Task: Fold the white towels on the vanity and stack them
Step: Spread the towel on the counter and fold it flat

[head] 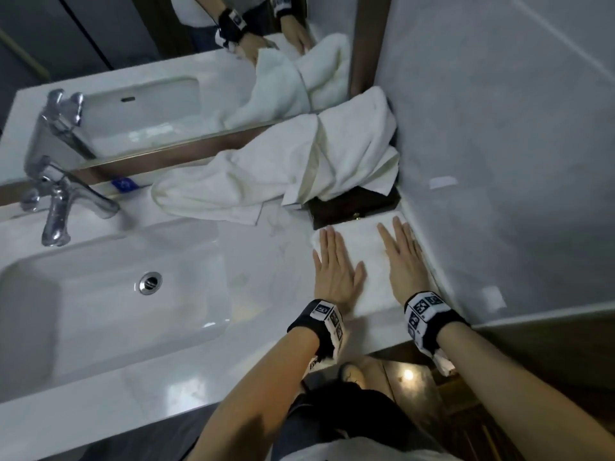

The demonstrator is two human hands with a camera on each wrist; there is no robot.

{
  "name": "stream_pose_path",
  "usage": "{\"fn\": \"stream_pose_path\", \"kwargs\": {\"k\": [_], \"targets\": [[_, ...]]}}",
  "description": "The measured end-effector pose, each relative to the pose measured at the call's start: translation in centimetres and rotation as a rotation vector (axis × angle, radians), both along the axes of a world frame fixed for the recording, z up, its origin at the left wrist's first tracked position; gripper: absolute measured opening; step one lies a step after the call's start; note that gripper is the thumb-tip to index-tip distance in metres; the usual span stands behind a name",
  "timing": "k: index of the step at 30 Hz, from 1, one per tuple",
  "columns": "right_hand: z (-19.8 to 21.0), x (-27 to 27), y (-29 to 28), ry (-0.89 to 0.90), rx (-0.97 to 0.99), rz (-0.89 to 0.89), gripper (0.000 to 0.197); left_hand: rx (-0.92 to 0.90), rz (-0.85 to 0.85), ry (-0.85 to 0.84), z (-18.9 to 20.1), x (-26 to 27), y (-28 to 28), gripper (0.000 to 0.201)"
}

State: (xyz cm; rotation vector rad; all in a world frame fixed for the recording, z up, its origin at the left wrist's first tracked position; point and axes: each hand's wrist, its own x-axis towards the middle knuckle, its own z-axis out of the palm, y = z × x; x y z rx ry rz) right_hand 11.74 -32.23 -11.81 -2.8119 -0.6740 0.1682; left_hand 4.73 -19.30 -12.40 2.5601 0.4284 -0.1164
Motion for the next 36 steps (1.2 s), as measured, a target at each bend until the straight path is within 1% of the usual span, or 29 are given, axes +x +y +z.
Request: {"fn": "stream_pose_path", "kwargs": {"k": [6,9,11,12,14,15,17,19,21,23,24,25,26,28,29,31,32,34,36], "targets": [[-0.1,1.9,1.2,-0.005,0.052,0.020,0.087,0.200,0.014,-0.007,-0.7,1.8,0.6,0.069],[0.3,2.1,1.0,0.032,0.066,0.033,0.086,0.232,0.026,0.008,-0.6,1.7,0.4,0.068],[1.1,2.4,1.1,0.087,0.089,0.025,0.081,0.233,0.007,0.002,-0.2,1.6,1.0,0.066],[1.7,2.7,1.3,0.101,0.116,0.006,0.073,0.216,0.001,-0.032,0.2,1.6,1.7,0.064],[3.2,3.5,1.8,0.078,0.195,-0.052,0.052,0.146,0.026,-0.164,1.7,2.0,3.4,0.060],[4.0,4.0,2.2,0.061,0.235,-0.082,0.044,0.117,0.073,-0.254,2.7,2.4,4.4,0.059],[5.4,4.8,3.3,0.083,0.327,-0.126,0.036,0.079,0.226,-0.397,4.7,3.7,6.7,0.059],[6.4,5.4,4.5,0.138,0.419,-0.123,0.033,0.032,0.358,-0.446,6.4,5.4,8.8,0.063],[7.1,5.8,5.6,0.168,0.467,-0.094,0.031,-0.017,0.407,-0.392,7.6,7.2,10.2,0.070],[7.6,6.2,6.5,0.215,0.471,-0.067,0.030,-0.038,0.393,-0.233,8.3,8.7,11.0,0.075],[7.9,6.3,6.9,0.234,0.457,-0.045,0.030,-0.038,0.380,-0.148,8.4,9.2,11.3,0.074],[8.1,6.5,7.3,0.247,0.441,-0.016,0.030,-0.047,0.372,-0.084,8.4,9.6,11.6,0.067],[8.2,6.6,7.7,0.254,0.430,0.013,0.031,-0.070,0.374,-0.059,8.4,9.8,11.9,0.053],[8.7,7.1,8.4,0.257,0.422,0.057,0.035,-0.139,0.399,-0.071,8.6,9.7,12.6,0.019],[8.9,7.3,8.7,0.258,0.422,0.071,0.038,-0.164,0.403,-0.083,8.8,9.2,12.9,0.019],[9.1,7.6,9.5,0.260,0.413,0.099,0.050,-0.208,0.428,-0.114,9.5,8.0,13.6,0.033],[9.1,7.6,10.0,0.261,0.408,0.116,0.061,-0.262,0.458,-0.139,10.2,7.3,14.0,0.033],[9.3,7.2,11.1,0.241,0.404,0.161,0.089,-0.461,0.518,-0.179,12.0,5.7,14.8,0.026],[9.6,6.7,12.5,0.164,0.401,0.255,0.109,-0.597,0.517,-0.221,14.3,4.0,15.5,0.028]]}}
